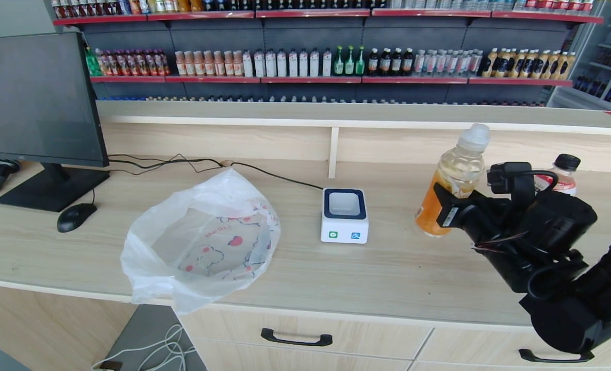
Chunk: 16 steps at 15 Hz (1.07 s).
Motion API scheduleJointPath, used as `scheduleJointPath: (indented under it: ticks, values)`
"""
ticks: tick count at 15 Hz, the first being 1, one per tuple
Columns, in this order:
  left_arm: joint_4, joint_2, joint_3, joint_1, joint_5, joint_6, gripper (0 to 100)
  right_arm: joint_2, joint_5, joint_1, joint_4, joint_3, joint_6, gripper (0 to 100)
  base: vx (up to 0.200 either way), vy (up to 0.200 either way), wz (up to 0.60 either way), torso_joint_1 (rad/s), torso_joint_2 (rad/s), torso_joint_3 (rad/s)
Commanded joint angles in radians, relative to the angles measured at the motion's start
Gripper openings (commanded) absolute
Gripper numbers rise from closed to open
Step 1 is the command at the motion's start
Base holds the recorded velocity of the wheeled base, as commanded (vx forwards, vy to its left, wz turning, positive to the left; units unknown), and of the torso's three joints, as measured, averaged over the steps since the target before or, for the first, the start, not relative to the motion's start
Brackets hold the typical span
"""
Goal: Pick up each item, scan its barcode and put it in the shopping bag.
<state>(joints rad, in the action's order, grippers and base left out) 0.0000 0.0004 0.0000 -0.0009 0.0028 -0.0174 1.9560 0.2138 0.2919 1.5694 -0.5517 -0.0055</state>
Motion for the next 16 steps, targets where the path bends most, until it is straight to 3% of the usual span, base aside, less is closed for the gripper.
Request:
scheduleJointPath:
  ticks: [1,12,16]
  values:
    - [0.0,0.0,0.0,0.001,0.0,-0.001,100,-0.068,-0.001,0.035,0.001,0.027,-0.002,0,0.0,0.0,0.0,0.0,0.0,0.0]
    - [0.0,0.0,0.0,0.001,0.0,-0.001,100,-0.465,-0.007,0.365,0.001,0.365,-0.002,0,0.0,0.0,0.0,0.0,0.0,0.0]
    - [0.0,0.0,-0.002,0.001,0.0,0.001,100,-0.52,-0.114,0.467,0.001,0.401,-0.002,0,0.0,0.0,0.0,0.0,0.0,0.0]
